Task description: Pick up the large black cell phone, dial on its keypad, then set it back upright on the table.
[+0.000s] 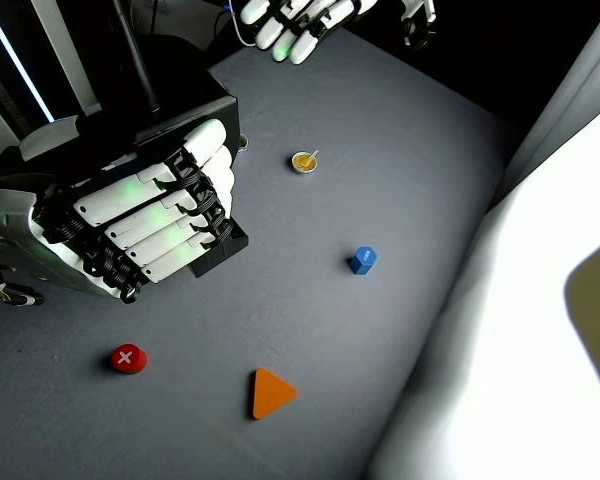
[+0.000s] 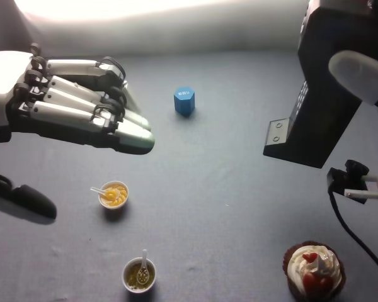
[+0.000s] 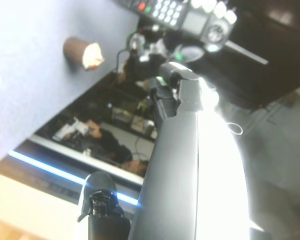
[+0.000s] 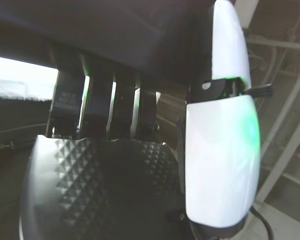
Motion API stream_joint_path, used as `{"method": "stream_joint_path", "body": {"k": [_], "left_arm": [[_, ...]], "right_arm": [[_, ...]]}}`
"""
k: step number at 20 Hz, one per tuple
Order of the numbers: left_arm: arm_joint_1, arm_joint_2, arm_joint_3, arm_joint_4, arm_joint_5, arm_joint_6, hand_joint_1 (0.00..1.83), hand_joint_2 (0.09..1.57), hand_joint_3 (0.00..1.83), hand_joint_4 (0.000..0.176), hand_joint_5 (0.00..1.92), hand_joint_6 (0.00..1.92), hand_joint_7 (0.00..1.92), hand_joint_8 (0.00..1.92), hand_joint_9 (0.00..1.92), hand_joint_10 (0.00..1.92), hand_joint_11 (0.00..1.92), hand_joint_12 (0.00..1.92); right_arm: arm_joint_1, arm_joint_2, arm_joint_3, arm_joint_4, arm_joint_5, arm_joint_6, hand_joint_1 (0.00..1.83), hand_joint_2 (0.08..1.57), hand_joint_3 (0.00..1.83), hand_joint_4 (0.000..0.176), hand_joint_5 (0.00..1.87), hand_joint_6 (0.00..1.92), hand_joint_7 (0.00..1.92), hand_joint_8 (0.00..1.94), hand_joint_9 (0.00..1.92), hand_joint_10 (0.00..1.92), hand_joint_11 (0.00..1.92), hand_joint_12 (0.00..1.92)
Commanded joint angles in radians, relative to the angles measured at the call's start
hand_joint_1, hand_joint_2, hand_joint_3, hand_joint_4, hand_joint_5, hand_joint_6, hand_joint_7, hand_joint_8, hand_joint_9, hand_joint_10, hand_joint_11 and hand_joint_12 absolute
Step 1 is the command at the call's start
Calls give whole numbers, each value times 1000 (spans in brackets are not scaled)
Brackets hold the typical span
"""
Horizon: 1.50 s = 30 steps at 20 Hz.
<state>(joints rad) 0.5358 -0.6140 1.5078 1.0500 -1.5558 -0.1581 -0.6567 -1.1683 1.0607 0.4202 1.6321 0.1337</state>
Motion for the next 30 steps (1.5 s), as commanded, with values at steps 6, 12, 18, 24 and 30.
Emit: {"method": "stream_joint_path", "body": {"k": [6, 12, 18, 24, 30], "left_arm": [[-20, 11, -11, -95, -53, 1, 1285, 1208, 7, 0, 197, 4, 778, 1312, 737, 1684, 540, 1889], [-24, 15, -26, -95, -15, 2, 1381, 1230, 0, 0, 117, 3, 743, 1848, 843, 1921, 588, 1921], [-33, 19, -51, -71, 80, 94, 1477, 1227, 0, 0, 48, 0, 854, 1921, 989, 1921, 727, 1921], [-34, 23, -94, -63, 159, 107, 1469, 1227, 0, 2, 43, 1, 841, 1921, 963, 1921, 671, 1921], [-85, -2, -97, -35, 220, 107, 1459, 1248, 3, 0, 0, 0, 800, 1921, 895, 1921, 648, 1921]], "right_arm": [[10, 7, 7, -74, 131, 25, 1473, 1088, 0, 0, 1020, 728, 907, 1005, 995, 1048, 953, 1360], [13, -4, 22, -78, 131, 22, 1490, 1112, 3, 0, 942, 838, 848, 1111, 907, 1138, 895, 1500], [31, -13, 27, -78, 131, 17, 1490, 1101, 0, 0, 955, 835, 866, 1055, 933, 1096, 952, 1444], [53, -28, 27, -78, 131, -2, 1490, 1108, 0, 0, 947, 856, 855, 1055, 930, 1092, 915, 1482], [67, -53, 22, -78, 131, -28, 1496, 1070, 0, 0, 1042, 718, 958, 893, 1018, 970, 940, 1446]]}}
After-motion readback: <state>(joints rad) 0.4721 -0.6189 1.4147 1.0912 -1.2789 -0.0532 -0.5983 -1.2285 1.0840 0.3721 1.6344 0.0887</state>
